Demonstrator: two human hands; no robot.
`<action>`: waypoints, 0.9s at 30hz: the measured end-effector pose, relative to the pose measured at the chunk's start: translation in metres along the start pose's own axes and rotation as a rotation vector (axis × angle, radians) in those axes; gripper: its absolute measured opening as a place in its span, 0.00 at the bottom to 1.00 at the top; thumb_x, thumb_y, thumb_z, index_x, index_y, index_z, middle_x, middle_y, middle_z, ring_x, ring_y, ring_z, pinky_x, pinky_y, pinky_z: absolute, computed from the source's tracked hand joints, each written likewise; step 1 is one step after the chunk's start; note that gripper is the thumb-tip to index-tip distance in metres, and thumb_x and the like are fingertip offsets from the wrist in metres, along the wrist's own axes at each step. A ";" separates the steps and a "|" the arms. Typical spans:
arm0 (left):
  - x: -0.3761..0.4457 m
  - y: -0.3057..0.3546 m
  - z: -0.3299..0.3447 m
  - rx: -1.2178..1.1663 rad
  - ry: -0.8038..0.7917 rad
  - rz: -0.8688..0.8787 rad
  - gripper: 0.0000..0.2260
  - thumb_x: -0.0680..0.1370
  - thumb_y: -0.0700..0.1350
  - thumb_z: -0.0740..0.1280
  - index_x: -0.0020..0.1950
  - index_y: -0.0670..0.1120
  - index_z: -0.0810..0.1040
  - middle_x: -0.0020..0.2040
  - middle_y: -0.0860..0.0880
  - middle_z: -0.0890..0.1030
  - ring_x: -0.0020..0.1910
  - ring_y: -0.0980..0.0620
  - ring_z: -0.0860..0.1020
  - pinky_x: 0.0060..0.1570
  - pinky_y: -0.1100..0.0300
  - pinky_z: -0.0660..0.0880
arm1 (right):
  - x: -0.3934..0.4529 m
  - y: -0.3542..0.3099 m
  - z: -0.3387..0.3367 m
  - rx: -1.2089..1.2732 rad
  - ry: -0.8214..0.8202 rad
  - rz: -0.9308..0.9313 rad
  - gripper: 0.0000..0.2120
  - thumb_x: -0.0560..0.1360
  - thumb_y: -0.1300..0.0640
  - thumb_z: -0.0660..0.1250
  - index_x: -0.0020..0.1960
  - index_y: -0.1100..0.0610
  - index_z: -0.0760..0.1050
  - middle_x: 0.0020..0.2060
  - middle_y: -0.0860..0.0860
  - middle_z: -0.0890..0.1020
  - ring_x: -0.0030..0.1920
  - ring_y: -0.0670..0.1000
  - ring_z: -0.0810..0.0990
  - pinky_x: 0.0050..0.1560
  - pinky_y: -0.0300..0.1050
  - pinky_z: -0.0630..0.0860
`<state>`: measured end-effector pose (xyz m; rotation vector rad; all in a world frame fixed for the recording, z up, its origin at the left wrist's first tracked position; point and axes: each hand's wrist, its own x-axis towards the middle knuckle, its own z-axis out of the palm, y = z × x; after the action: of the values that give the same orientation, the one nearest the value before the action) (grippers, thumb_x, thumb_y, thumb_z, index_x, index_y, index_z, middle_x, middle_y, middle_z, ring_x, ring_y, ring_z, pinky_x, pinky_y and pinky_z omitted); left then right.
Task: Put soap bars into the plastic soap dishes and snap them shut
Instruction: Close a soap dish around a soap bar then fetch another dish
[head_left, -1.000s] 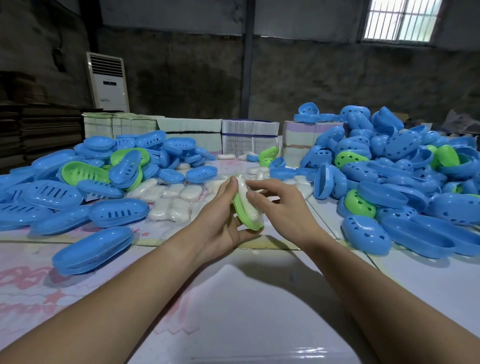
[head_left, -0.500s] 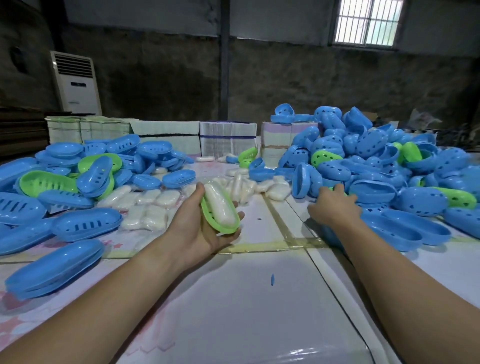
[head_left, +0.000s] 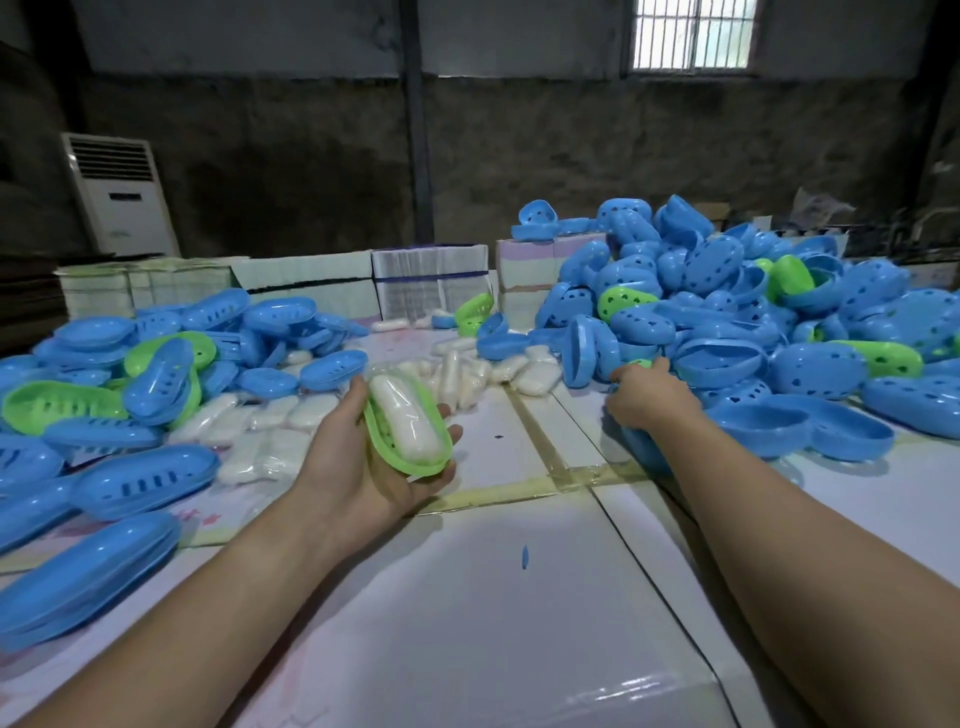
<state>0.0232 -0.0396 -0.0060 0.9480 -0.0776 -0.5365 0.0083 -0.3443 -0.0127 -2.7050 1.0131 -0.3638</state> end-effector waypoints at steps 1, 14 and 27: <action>0.000 0.000 -0.001 -0.007 -0.005 0.002 0.30 0.82 0.66 0.55 0.68 0.44 0.78 0.61 0.40 0.83 0.52 0.41 0.84 0.47 0.47 0.78 | 0.001 0.001 0.000 0.018 0.024 0.005 0.18 0.78 0.54 0.60 0.68 0.49 0.71 0.70 0.59 0.62 0.63 0.67 0.72 0.66 0.62 0.70; -0.001 0.002 -0.001 -0.019 -0.035 0.045 0.24 0.81 0.59 0.56 0.59 0.42 0.80 0.51 0.40 0.84 0.44 0.41 0.82 0.46 0.48 0.74 | -0.095 -0.077 -0.016 1.111 0.128 -0.555 0.07 0.81 0.54 0.65 0.53 0.47 0.81 0.56 0.47 0.79 0.58 0.46 0.76 0.60 0.44 0.71; -0.005 0.004 0.011 0.028 -0.009 0.133 0.23 0.85 0.58 0.55 0.74 0.48 0.73 0.64 0.41 0.82 0.66 0.41 0.79 0.55 0.46 0.78 | -0.124 -0.108 0.001 1.045 -0.183 -0.709 0.32 0.69 0.51 0.73 0.68 0.30 0.68 0.62 0.43 0.75 0.54 0.46 0.81 0.50 0.38 0.80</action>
<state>0.0178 -0.0434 0.0044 0.9601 -0.1555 -0.4182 -0.0164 -0.1818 -0.0002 -1.9339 -0.2341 -0.5428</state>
